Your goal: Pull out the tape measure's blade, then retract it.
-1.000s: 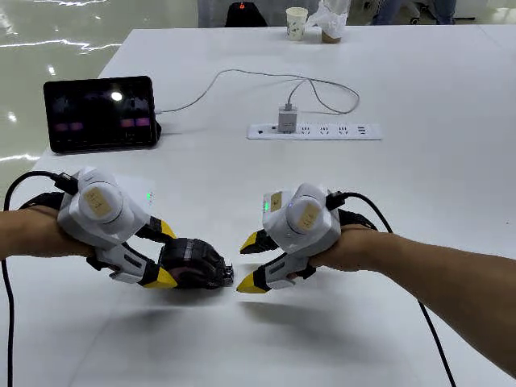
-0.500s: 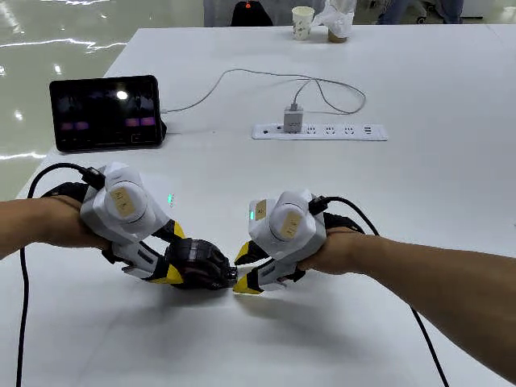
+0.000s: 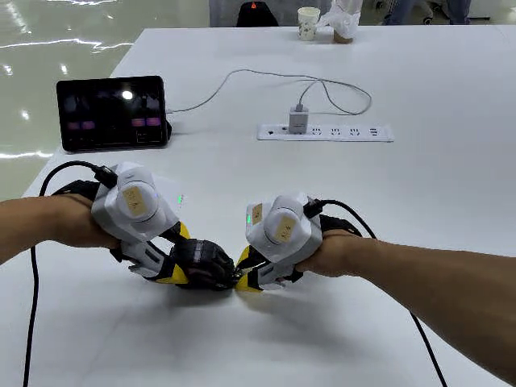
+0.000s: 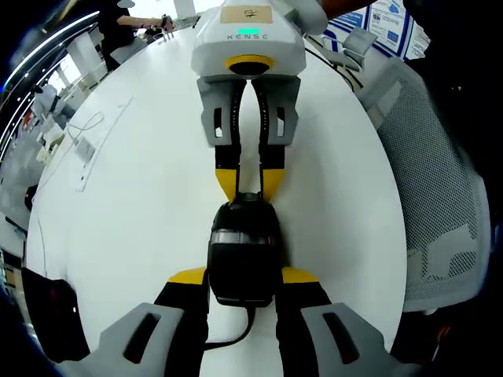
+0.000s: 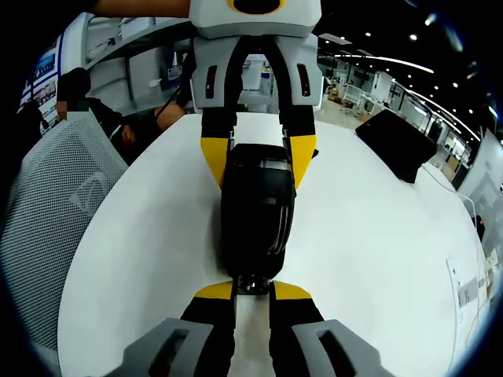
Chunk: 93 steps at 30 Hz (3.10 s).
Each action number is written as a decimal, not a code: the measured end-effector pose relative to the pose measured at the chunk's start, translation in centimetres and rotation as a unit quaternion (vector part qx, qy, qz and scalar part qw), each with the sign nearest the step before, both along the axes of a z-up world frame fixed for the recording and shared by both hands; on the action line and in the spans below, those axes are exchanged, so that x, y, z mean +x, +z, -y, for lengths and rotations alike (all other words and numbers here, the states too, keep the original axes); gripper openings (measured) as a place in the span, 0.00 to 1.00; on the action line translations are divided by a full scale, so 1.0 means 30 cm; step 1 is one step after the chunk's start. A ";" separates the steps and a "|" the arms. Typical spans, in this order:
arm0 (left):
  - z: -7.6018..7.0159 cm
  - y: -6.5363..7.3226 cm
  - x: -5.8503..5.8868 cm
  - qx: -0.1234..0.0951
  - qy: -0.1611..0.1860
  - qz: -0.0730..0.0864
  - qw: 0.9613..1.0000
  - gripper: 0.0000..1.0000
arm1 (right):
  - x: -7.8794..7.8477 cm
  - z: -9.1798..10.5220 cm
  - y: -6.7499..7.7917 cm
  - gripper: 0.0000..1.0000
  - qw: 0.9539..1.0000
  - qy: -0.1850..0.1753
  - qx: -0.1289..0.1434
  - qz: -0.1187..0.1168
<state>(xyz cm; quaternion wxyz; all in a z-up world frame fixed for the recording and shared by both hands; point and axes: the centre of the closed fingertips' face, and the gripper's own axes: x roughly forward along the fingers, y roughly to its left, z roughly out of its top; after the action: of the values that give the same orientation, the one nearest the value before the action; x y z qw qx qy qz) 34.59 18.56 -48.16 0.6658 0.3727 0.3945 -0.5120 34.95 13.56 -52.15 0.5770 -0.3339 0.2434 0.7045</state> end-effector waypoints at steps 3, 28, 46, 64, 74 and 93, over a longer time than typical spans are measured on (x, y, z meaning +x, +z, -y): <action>-0.003 -0.002 0.002 -0.001 0.000 -0.001 1.000 0.26 | 0.000 0.000 0.000 0.13 1.000 0.001 0.000 -0.002; -0.026 0.009 0.017 -0.009 0.014 -0.016 1.000 0.24 | 0.000 0.004 -0.001 0.09 1.000 0.010 0.007 -0.006; -0.014 0.001 0.010 -0.008 0.020 -0.019 1.000 0.24 | 0.010 0.038 -0.001 0.09 1.000 0.011 0.003 -0.007; -0.003 0.004 -0.001 -0.007 0.022 -0.020 1.000 0.24 | 0.019 0.095 0.001 0.09 1.000 0.011 -0.004 -0.005; 0.001 0.004 -0.005 -0.004 0.021 -0.021 1.000 0.24 | 0.023 0.131 0.005 0.09 1.000 0.010 -0.008 -0.004; 0.004 0.005 -0.009 -0.004 0.022 -0.022 0.999 0.24 | 0.034 0.201 0.009 0.09 1.000 0.007 -0.013 -0.007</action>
<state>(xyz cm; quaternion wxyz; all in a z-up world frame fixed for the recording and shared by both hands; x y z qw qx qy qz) 34.33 18.45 -48.01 0.6694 0.3498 0.4157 -0.5067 35.97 7.54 -51.87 0.5659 -0.3387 0.2543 0.7074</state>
